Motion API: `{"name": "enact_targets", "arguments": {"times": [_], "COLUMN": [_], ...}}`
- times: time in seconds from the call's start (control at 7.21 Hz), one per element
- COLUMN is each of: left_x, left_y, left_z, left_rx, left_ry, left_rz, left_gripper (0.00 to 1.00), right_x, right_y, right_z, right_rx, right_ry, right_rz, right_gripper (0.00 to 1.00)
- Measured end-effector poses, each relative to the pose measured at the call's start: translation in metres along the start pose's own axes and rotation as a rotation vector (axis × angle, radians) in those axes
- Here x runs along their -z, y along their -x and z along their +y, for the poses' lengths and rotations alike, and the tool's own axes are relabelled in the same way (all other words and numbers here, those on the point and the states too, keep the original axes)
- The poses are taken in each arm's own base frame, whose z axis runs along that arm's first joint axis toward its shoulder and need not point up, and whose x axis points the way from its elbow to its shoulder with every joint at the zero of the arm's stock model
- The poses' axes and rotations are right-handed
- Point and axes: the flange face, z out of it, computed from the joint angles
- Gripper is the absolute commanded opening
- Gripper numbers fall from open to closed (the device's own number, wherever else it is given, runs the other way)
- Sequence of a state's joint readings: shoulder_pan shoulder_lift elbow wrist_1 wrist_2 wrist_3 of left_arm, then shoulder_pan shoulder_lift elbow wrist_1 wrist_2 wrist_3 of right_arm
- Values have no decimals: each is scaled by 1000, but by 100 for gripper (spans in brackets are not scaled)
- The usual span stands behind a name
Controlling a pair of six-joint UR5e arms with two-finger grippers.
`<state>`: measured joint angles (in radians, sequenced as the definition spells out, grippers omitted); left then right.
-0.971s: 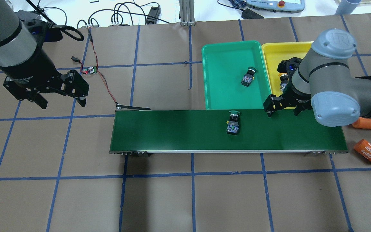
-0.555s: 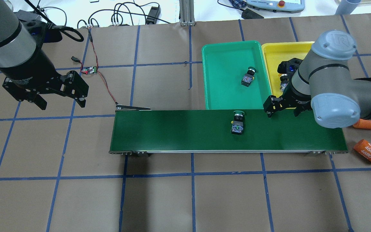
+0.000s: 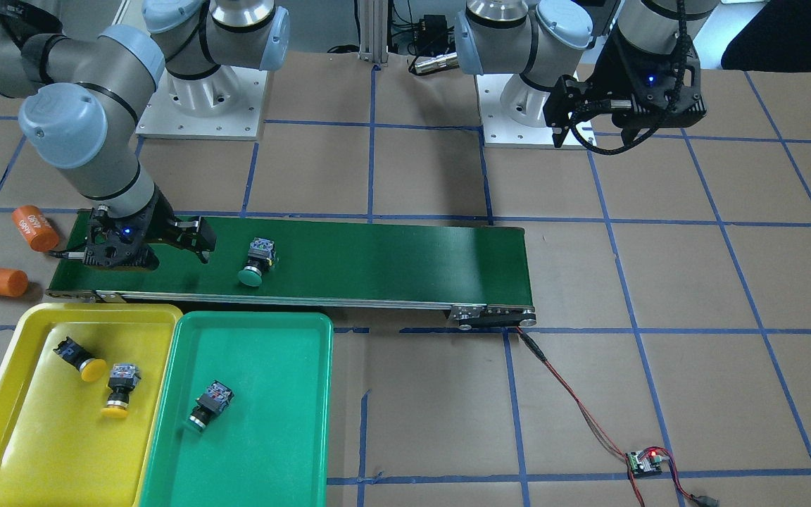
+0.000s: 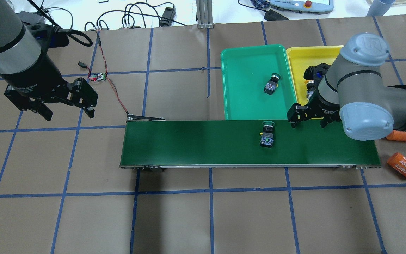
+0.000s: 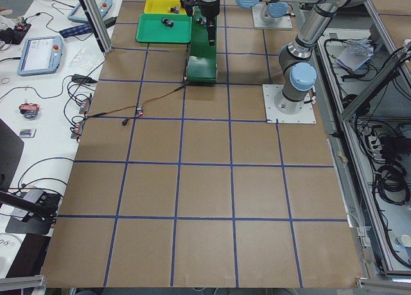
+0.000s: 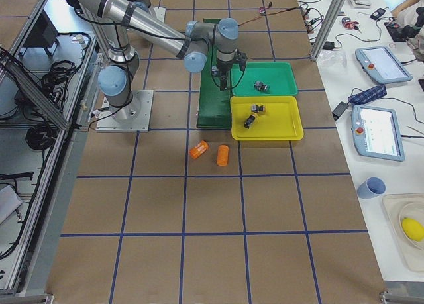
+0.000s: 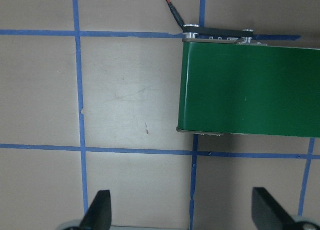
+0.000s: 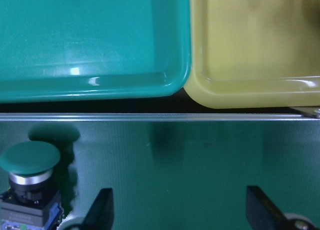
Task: Sort buttons by color to trays
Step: 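Move the right gripper back over the belt above the green button, then lower the right gripper and grasp the green button on the belt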
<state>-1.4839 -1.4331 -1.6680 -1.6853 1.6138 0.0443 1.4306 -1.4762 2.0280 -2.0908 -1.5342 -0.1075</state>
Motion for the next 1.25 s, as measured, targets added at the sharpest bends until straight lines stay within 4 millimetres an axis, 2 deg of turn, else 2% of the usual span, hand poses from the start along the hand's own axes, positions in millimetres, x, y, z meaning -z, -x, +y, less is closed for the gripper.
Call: {"name": "enact_targets", "arguments": {"times": [0.55, 0.97, 1.25], "left_x": [-2, 4, 6], "left_y": [0, 0, 0], "left_z": [-3, 1, 2], "left_rx": [1, 1, 0], "left_ry": [3, -16, -19], "left_rz": [1, 3, 1], "left_gripper": [100, 100, 100], "right_x": [4, 1, -3], "right_y": [6, 24, 30], "right_z": [0, 3, 4], "right_rx": [-69, -108, -110], "right_ry": [-10, -3, 7], "right_rz": [-7, -5, -8], "right_gripper": [93, 93, 93]}}
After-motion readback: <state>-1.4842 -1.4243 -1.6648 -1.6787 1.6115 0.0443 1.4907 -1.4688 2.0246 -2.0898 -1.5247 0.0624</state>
